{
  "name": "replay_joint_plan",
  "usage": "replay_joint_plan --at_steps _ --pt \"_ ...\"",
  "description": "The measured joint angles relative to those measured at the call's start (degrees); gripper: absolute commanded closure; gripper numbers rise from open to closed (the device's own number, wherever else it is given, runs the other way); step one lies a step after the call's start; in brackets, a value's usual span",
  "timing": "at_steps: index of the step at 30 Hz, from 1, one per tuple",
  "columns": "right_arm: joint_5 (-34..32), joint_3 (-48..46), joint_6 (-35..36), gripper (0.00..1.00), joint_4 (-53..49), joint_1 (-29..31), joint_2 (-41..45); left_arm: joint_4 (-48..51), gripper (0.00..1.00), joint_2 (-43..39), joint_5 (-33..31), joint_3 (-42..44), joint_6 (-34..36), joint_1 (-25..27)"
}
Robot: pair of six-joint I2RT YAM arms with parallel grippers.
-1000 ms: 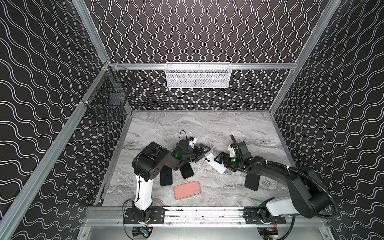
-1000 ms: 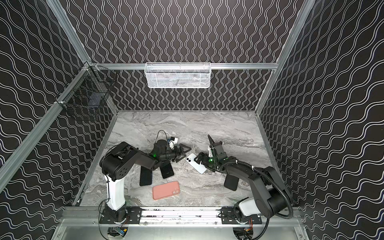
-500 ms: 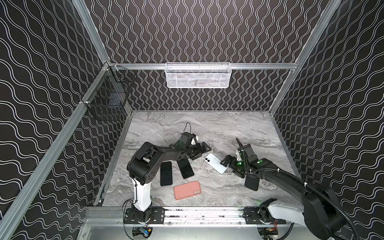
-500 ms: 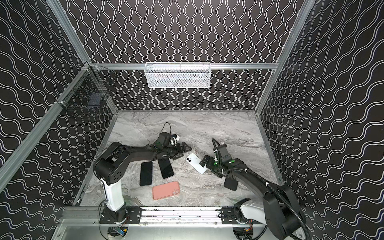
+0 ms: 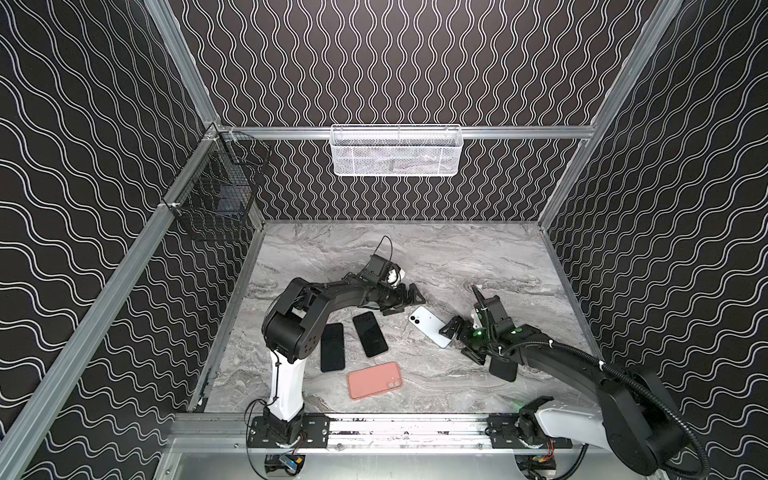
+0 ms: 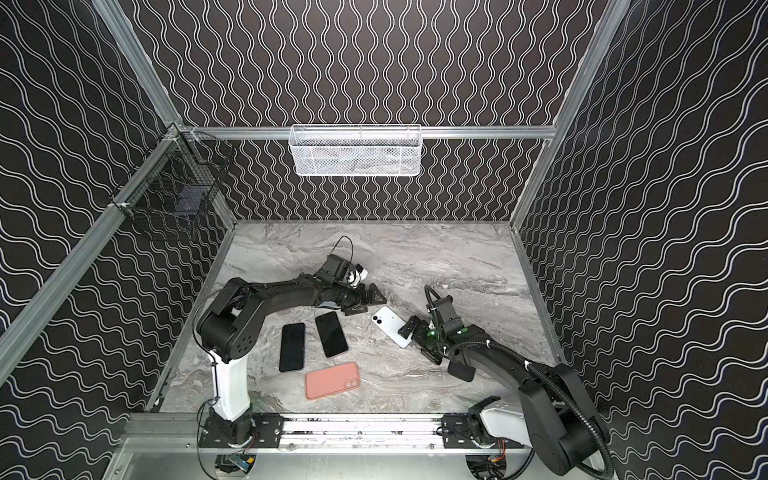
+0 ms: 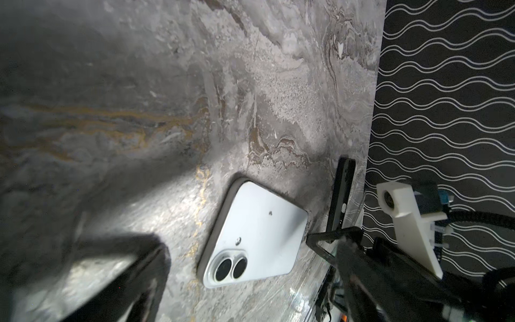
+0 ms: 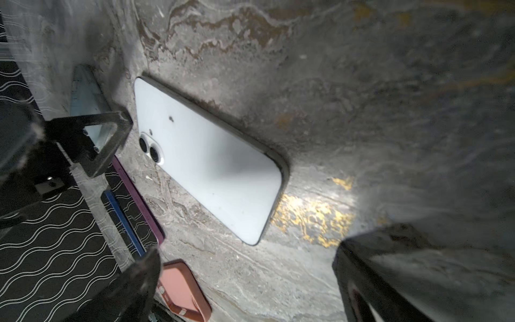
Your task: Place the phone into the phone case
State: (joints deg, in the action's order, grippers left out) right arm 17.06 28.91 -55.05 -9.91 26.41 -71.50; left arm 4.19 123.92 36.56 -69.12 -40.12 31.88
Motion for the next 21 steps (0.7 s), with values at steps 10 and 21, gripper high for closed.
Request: replay_joint_plan --at_steps 10,21 --pt "3.32 -2.78 -2.67 0.00 12.22 -0.17 -2.64 3.26 0.02 3.65 5.73 -4.04 3.41 -0.33" --pt "4.70 -5.14 -4.52 0.00 19.28 -0.79 -3.13 1.03 0.02 4.42 7.93 -2.86 4.42 0.42"
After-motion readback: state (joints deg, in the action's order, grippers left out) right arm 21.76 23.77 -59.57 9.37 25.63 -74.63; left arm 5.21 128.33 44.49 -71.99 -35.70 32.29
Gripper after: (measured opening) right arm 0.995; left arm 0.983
